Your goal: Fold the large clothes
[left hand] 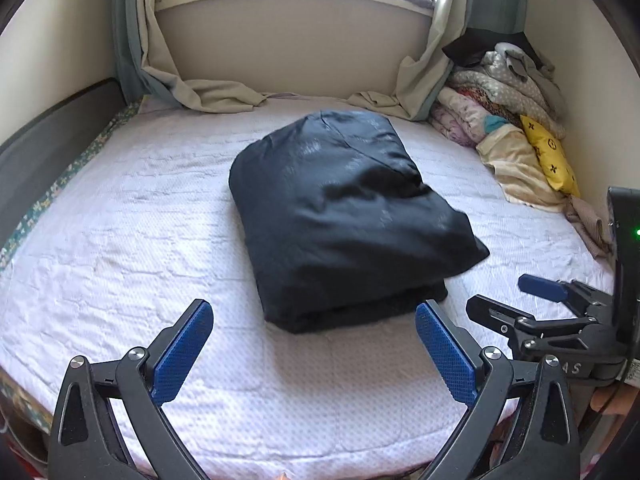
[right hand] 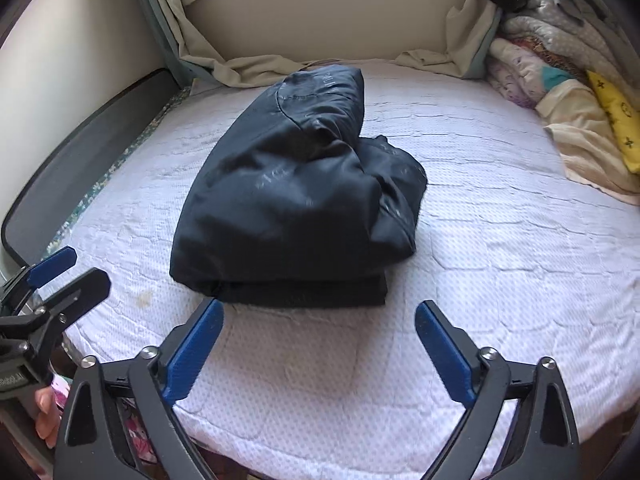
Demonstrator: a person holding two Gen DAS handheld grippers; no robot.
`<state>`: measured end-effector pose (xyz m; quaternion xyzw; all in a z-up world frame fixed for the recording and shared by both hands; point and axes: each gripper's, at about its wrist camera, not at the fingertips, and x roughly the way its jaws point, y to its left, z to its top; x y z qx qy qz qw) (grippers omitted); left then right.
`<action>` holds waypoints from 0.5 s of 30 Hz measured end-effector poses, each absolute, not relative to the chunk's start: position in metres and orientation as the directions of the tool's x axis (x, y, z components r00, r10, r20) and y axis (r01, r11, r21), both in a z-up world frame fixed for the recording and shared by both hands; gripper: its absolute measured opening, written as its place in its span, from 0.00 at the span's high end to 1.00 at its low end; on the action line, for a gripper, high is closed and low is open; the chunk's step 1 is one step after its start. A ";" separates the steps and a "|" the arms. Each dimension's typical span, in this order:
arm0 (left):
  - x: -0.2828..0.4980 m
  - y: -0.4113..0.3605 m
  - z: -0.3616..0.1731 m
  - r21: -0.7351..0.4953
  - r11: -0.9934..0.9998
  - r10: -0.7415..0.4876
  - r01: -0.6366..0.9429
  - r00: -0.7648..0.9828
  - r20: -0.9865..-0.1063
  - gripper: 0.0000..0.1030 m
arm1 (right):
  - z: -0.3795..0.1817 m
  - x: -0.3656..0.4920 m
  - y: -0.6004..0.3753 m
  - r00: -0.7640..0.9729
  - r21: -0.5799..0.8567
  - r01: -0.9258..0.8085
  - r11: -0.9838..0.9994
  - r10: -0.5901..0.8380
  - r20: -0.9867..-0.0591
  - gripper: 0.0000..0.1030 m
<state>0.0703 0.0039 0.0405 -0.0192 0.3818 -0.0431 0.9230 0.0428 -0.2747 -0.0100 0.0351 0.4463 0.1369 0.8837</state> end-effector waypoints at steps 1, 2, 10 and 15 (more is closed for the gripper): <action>0.067 0.002 0.040 -0.060 0.996 -0.088 0.065 0.708 -0.701 0.01 | -0.010 0.038 -0.274 0.570 0.172 -0.212 0.962 0.265 -0.778 0.04; 0.064 0.000 0.039 -0.048 0.997 -0.077 0.061 0.713 -0.697 0.01 | -0.009 0.033 -0.273 0.579 0.155 -0.214 0.965 0.252 -0.776 0.03; 0.036 -0.002 0.035 0.018 1.000 0.027 -0.020 0.766 -0.642 0.01 | -0.009 0.004 -0.270 0.612 0.089 -0.210 0.974 0.202 -0.765 0.02; 0.032 0.004 0.029 0.040 0.997 0.075 -0.065 0.760 -0.646 0.01 | -0.013 -0.003 -0.274 0.611 0.093 -0.188 0.978 0.190 -0.769 0.02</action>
